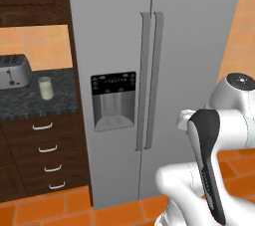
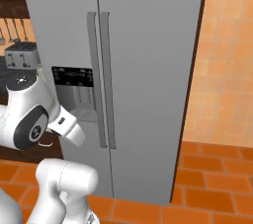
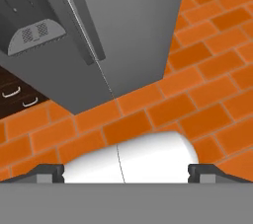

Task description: Grab a lemon wedge from the fridge and one ice cube from the ice bowl, and put them in the glass of lemonade.

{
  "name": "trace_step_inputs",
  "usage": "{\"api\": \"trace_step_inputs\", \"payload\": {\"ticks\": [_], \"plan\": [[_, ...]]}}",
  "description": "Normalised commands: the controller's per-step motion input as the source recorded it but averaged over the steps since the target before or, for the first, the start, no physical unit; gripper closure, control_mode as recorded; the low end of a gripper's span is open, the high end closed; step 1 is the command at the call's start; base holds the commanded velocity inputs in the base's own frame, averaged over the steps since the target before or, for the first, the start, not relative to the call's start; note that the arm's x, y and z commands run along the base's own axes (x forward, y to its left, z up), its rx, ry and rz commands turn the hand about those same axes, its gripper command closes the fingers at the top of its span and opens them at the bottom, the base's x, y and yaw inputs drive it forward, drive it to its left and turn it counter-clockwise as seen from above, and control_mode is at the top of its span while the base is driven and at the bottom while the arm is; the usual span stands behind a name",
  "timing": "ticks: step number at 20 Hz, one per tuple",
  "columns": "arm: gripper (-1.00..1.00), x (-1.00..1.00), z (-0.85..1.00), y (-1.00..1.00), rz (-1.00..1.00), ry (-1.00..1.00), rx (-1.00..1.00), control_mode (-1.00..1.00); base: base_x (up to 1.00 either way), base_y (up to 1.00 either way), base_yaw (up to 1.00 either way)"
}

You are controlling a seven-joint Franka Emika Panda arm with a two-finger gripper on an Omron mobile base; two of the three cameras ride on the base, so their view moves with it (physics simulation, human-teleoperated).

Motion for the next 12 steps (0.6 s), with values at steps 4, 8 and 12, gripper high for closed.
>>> {"api": "trace_step_inputs", "payload": {"ticks": [4,8,12], "plan": [[-1.0,0.0,0.0,0.0,0.0,0.0,0.0,1.0,-0.27,0.14,0.0],[-1.0,0.0,0.0,0.0,0.0,0.0,0.0,1.0,0.0,0.2,0.0],[-1.0,0.0,0.0,0.0,0.0,0.0,0.0,1.0,0.0,0.26,0.0]]}}
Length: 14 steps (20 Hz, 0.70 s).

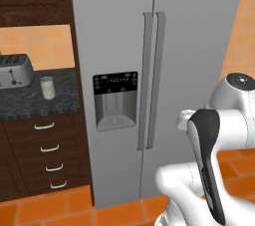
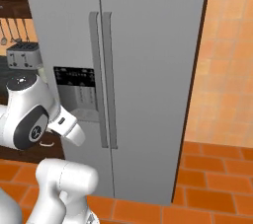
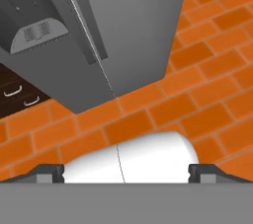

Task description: Grab a lemon wedge from the fridge and one ice cube from the ice bowl, and put them in the glass of lemonade.

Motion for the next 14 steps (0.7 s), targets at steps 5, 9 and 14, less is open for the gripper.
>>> {"api": "trace_step_inputs", "payload": {"ticks": [5,9,14], "plan": [[-1.0,0.0,0.0,0.0,0.0,0.0,0.0,1.0,0.0,0.23,0.0],[-1.0,0.0,-0.08,0.02,0.0,0.0,0.0,-1.0,0.0,0.03,0.0],[-1.0,0.0,-0.09,0.0,0.0,0.0,0.0,-1.0,0.0,0.0,0.0]]}}
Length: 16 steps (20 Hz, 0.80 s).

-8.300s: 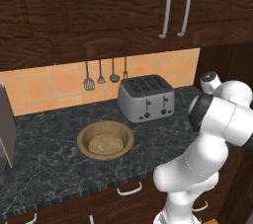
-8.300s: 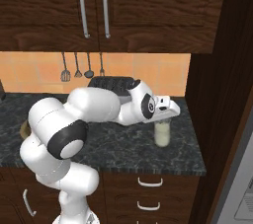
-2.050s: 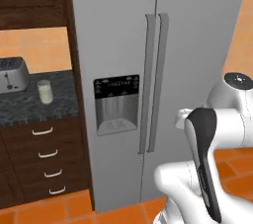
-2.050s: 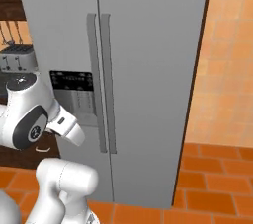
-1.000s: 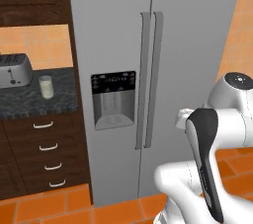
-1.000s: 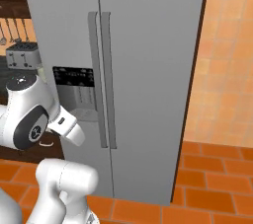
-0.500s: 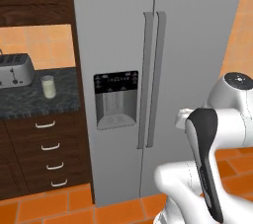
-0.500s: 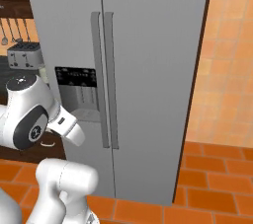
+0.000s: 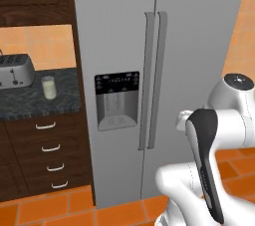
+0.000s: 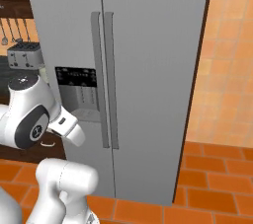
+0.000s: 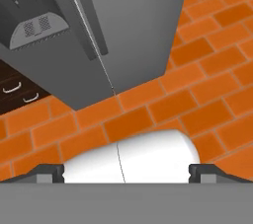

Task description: Grab a lemon wedge from the fridge and one ice cube from the ice bowl, and put them in the glass of lemonade.

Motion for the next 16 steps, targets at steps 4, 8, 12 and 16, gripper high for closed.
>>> {"api": "trace_step_inputs", "payload": {"ticks": [4,8,12,16], "plan": [[-1.0,0.0,-0.09,0.0,0.0,0.0,0.0,-1.0,0.0,0.0,0.0],[-1.0,0.0,-0.08,0.0,0.0,0.0,0.0,-1.0,0.0,0.0,0.0],[-1.0,0.1,-0.01,0.0,0.0,0.0,0.0,-1.0,0.0,0.0,0.0],[-1.0,0.52,-0.03,-0.13,0.0,-0.02,0.0,-1.0,0.0,0.0,0.0]]}}
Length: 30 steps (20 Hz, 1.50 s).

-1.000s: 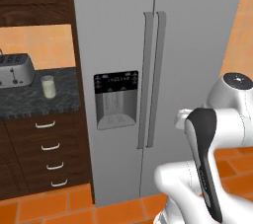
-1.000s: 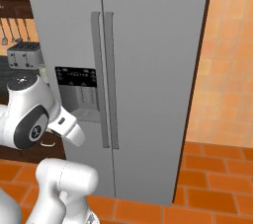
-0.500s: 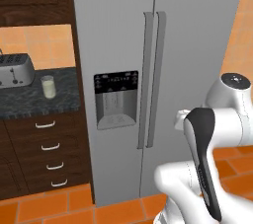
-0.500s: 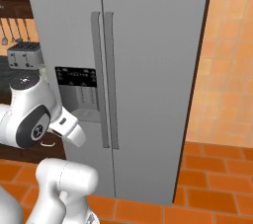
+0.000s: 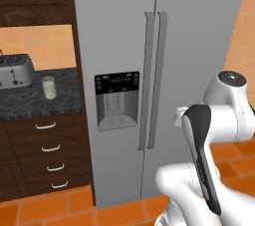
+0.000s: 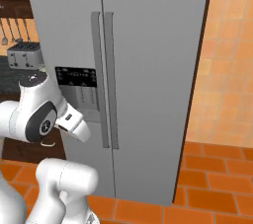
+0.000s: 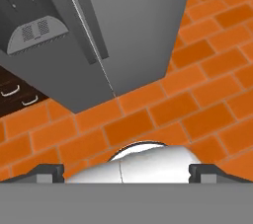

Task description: Grab a lemon wedge from the fridge and one ice cube from the ice bowl, and put them in the glass of lemonade.

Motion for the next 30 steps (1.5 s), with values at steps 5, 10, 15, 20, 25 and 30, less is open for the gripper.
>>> {"api": "trace_step_inputs", "payload": {"ticks": [5,10,15,20,25,30], "plan": [[-1.0,0.44,0.0,-0.14,0.0,-0.04,0.0,-1.0,0.0,0.0,0.0],[-1.0,0.46,0.0,0.0,0.01,-0.09,0.0,-1.0,0.0,0.0,0.0],[-1.0,0.42,0.0,0.0,0.02,-0.07,0.0,-1.0,0.0,0.0,0.0],[-1.0,0.65,0.0,-0.01,0.1,-0.12,0.0,-1.0,0.0,0.0,0.0],[-1.0,0.5,0.0,-0.11,0.16,-0.23,-0.01,-1.0,0.0,0.0,0.0],[-1.0,0.39,0.22,-0.2,0.19,-0.13,-0.03,-1.0,0.0,0.0,0.0]]}}
